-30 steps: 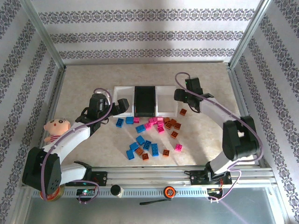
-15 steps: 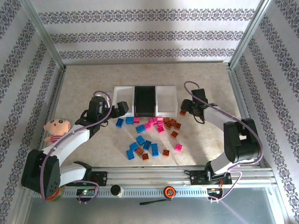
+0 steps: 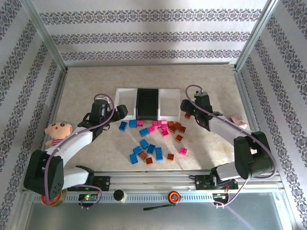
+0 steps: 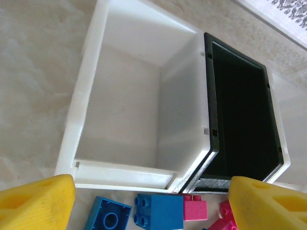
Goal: Sort the legos into containers by color
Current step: Move the container to the top-center of the table.
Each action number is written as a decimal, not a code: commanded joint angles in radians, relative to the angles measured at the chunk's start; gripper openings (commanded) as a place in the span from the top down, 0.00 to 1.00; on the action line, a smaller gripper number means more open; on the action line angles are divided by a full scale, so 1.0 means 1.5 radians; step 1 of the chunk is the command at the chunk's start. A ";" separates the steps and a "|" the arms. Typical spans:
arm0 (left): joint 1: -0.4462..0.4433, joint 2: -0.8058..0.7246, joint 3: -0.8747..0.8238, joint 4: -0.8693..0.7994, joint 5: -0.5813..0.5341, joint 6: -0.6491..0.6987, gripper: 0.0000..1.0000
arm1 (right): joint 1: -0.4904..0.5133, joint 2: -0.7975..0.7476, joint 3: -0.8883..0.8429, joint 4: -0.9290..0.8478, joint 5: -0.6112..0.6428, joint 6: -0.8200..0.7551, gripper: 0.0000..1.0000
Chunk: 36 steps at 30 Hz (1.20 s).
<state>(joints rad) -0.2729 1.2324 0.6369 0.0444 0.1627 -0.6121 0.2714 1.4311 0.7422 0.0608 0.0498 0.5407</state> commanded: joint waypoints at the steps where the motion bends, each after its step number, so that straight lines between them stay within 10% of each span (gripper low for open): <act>1: 0.005 0.007 -0.004 0.041 0.027 -0.013 0.16 | 0.007 0.043 0.042 0.012 -0.060 -0.027 0.26; 24: 0.005 -0.027 0.012 -0.002 0.042 0.001 0.11 | 0.021 0.226 0.212 -0.069 -0.069 -0.067 0.81; 36: 0.006 -0.025 0.016 -0.008 0.042 0.004 0.11 | 0.011 0.280 0.300 -0.109 -0.072 -0.094 0.90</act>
<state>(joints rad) -0.2726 1.2152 0.6369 0.0521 0.2173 -0.6167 0.2970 1.8229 1.1408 -0.0799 -0.0689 0.4183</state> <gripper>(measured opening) 0.894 0.130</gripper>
